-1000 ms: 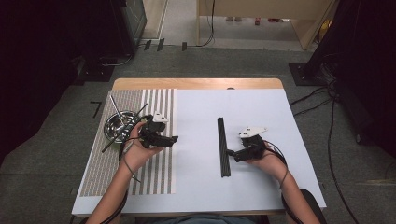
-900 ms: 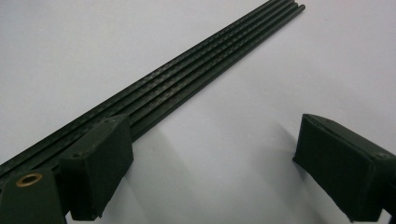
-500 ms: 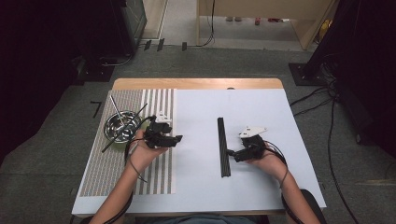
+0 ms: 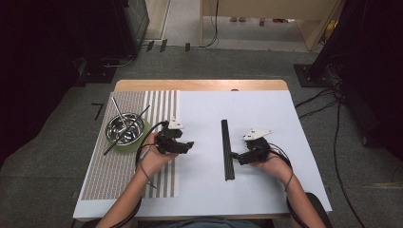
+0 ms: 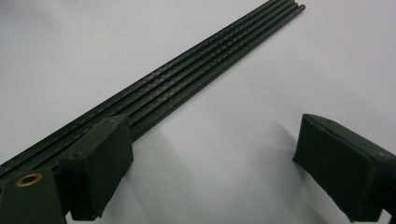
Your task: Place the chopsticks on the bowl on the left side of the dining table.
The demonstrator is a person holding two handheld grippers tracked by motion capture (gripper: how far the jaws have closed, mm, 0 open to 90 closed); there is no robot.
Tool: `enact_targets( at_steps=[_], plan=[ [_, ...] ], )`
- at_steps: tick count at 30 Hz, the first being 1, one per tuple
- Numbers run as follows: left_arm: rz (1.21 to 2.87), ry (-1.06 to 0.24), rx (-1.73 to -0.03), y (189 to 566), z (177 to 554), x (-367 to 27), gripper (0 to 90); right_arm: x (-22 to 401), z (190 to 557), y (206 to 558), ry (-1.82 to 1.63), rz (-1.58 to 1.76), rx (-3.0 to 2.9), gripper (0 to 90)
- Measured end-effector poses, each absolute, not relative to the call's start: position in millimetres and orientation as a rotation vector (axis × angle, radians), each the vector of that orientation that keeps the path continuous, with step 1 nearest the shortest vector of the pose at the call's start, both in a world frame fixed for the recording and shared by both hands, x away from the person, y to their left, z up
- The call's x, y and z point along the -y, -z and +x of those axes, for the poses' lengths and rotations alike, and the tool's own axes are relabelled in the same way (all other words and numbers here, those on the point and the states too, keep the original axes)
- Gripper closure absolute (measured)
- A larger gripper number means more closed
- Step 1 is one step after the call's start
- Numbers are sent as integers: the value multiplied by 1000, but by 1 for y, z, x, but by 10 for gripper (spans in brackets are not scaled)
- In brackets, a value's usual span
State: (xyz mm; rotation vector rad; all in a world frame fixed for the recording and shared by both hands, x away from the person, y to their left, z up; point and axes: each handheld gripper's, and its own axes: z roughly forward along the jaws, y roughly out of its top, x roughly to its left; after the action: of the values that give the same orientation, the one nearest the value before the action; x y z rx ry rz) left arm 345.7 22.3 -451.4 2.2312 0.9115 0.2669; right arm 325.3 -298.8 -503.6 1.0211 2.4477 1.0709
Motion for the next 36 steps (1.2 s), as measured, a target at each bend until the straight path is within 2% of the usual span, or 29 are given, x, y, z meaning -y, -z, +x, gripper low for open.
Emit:
enact_targets(
  at_steps=[17, 36],
  plan=[
    [2234, -215, -844, 463, 342, 2, 379, 299, 325, 504, -1071, 1021, -2447, 109],
    [2207, -168, -824, 456, 355, 25, 365, 299, 325, 504, -1072, 1023, -2448, 109]
  ],
)
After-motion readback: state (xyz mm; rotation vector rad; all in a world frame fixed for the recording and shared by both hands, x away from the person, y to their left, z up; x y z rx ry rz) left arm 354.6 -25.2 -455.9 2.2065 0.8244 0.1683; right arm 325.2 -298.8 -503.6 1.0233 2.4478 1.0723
